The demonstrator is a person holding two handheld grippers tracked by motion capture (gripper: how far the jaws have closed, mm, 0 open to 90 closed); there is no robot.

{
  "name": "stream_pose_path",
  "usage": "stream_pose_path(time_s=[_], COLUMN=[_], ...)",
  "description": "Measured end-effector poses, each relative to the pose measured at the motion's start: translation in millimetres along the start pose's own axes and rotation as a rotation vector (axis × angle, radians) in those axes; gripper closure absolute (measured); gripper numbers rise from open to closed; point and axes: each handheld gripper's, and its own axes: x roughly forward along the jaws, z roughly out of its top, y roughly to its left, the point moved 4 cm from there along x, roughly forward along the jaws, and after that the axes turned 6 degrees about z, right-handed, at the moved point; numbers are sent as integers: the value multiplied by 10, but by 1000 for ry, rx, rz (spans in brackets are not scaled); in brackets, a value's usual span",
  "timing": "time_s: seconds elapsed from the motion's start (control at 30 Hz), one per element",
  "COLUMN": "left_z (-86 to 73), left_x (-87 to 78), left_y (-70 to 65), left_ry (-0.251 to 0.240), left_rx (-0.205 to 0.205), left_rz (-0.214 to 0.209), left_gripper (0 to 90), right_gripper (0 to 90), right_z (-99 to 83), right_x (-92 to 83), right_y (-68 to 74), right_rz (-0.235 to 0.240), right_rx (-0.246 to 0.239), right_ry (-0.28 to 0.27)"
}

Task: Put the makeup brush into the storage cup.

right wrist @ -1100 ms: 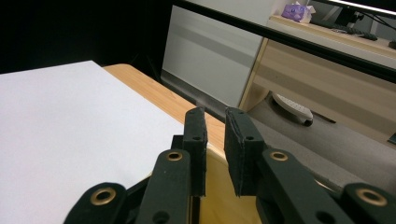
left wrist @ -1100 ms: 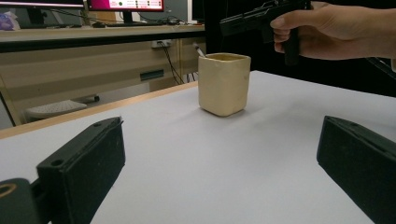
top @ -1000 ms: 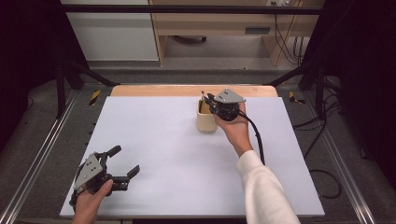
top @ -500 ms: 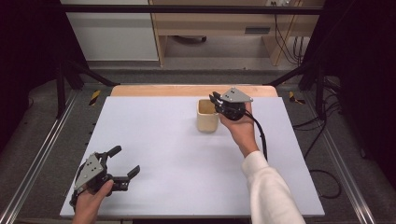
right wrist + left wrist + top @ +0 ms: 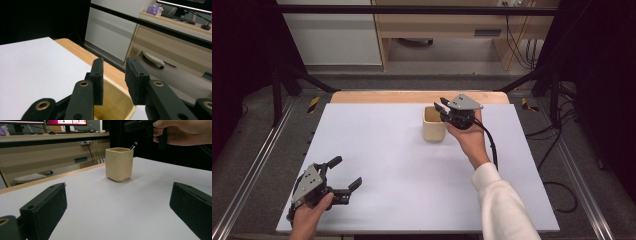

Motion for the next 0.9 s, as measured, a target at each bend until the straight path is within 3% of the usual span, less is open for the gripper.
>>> stream_pose_path(time_s=[0.9], left_z=[-4], left_x=[7], left_y=[-10], left_ry=[4], left_rx=[2], left_rz=[-5], left_gripper=[9], right_gripper=[174], right_z=[35], right_x=[-88], right_y=[58], right_rz=[-1], right_rx=[76], right_ry=[57])
